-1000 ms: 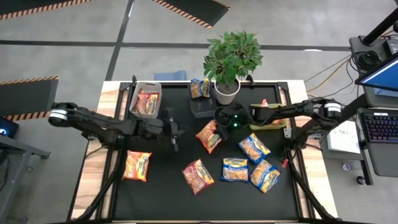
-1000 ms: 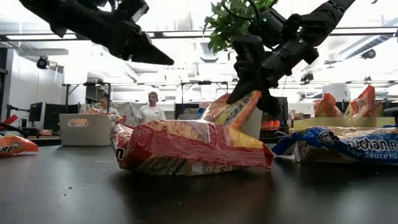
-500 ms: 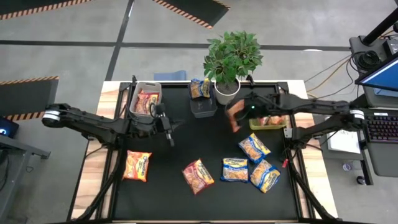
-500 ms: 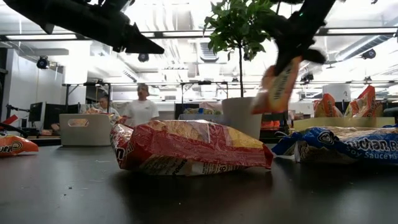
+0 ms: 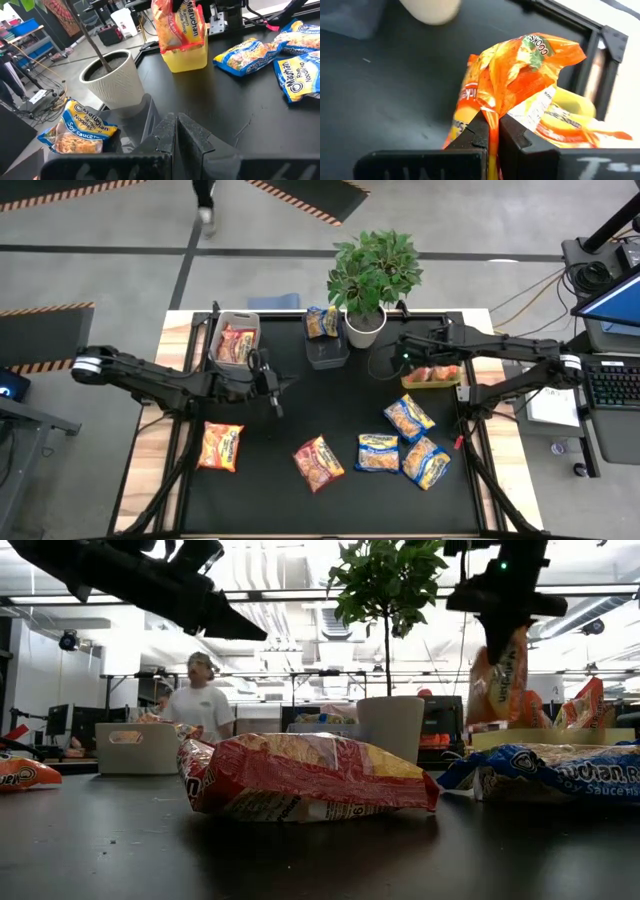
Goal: Sort Maruchan noodles
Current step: Put the orange noodle pack into the yellow bin
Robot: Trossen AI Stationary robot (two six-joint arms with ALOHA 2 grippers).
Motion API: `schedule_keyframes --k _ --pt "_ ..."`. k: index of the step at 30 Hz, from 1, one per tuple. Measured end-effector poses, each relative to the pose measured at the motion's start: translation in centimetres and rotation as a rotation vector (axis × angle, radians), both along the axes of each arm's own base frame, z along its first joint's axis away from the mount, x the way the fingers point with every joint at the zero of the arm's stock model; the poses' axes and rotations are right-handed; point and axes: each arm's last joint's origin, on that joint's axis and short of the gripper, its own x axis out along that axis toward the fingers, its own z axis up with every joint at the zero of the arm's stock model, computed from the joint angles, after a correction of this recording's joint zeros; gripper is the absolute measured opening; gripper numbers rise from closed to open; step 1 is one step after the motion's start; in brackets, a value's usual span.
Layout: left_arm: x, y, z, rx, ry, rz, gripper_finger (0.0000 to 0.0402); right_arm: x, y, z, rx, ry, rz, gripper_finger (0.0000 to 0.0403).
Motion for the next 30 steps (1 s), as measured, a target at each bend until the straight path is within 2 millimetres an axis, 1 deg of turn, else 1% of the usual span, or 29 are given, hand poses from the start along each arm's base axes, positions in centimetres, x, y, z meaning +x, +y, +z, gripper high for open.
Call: schedule_keyframes --k 6,9,13,19,30 --pt "0.1 0.0 -0.1 -0.012 0.002 0.003 0.0 -0.5 -0.2 -0.5 0.03 0.129 -0.023 0.0009" --pt "0.1 0.0 -0.2 -0.019 0.0 0.005 0.0 -0.9 -0.4 -0.5 0.038 0.164 -0.032 0.0009" --pt "0.1 0.0 -0.2 -0.02 -0.001 0.005 0.0 -0.9 -0.7 -0.6 0.018 0.166 -0.043 0.0009" --pt "0.1 0.0 -0.2 -0.021 -0.001 0.005 0.0 -0.5 -0.9 -1.6 -0.016 0.203 -0.059 0.0009" --pt "0.1 0.0 -0.2 -0.023 -0.002 0.005 0.0 1.0 -1.3 -4.1 -0.019 0.195 -0.054 0.0009"
